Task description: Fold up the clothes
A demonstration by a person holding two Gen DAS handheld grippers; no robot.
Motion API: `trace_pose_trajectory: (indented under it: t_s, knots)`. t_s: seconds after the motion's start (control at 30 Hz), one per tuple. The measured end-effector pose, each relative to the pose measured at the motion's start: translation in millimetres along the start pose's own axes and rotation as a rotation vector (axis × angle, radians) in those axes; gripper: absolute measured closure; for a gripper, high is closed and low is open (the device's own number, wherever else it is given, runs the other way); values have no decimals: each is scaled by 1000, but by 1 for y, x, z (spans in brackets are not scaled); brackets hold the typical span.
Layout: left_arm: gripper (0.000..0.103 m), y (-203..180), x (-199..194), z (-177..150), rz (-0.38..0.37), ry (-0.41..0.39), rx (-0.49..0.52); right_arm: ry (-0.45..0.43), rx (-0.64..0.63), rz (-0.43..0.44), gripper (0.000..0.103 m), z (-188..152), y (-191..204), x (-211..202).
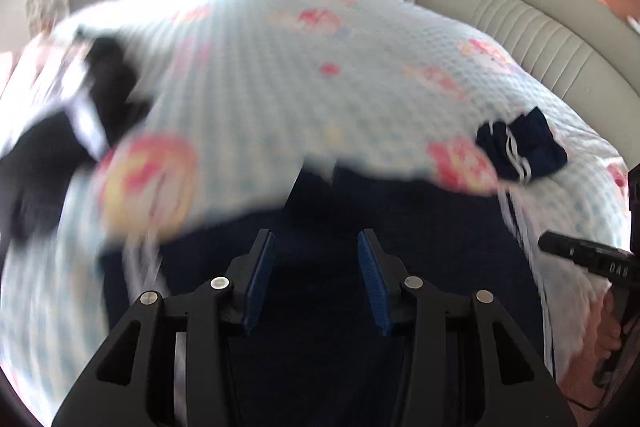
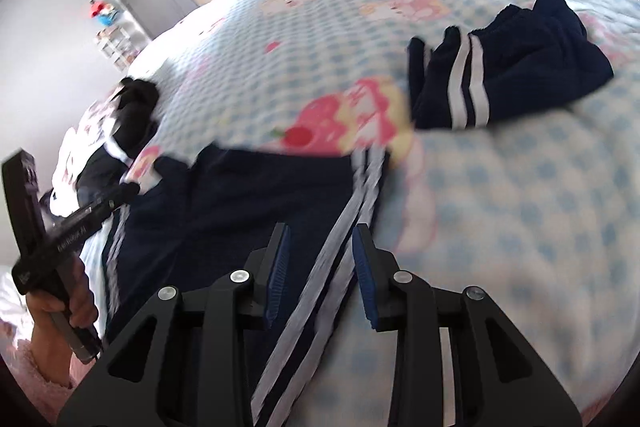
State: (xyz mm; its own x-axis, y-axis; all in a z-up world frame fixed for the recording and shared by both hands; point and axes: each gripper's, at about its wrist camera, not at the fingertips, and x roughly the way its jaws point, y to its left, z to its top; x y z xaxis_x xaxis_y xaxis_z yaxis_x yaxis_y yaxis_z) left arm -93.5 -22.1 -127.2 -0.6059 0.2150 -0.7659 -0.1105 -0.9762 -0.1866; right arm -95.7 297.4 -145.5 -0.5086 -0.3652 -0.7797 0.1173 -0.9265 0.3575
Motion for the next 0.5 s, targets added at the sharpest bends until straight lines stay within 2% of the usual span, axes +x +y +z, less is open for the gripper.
trace_pose_trajectory:
  t_s: [0.27, 0.4, 0.5]
  knots:
    - [58, 41, -45, -94, 7, 37, -202, 62, 26, 71, 70, -65, 37, -14]
    - [60, 57, -58, -123, 33, 43, -282, 89, -6, 38, 70, -88, 55, -14]
    - [58, 58, -62, -133, -27, 52, -306, 102, -25, 0, 70, -97, 63, -13]
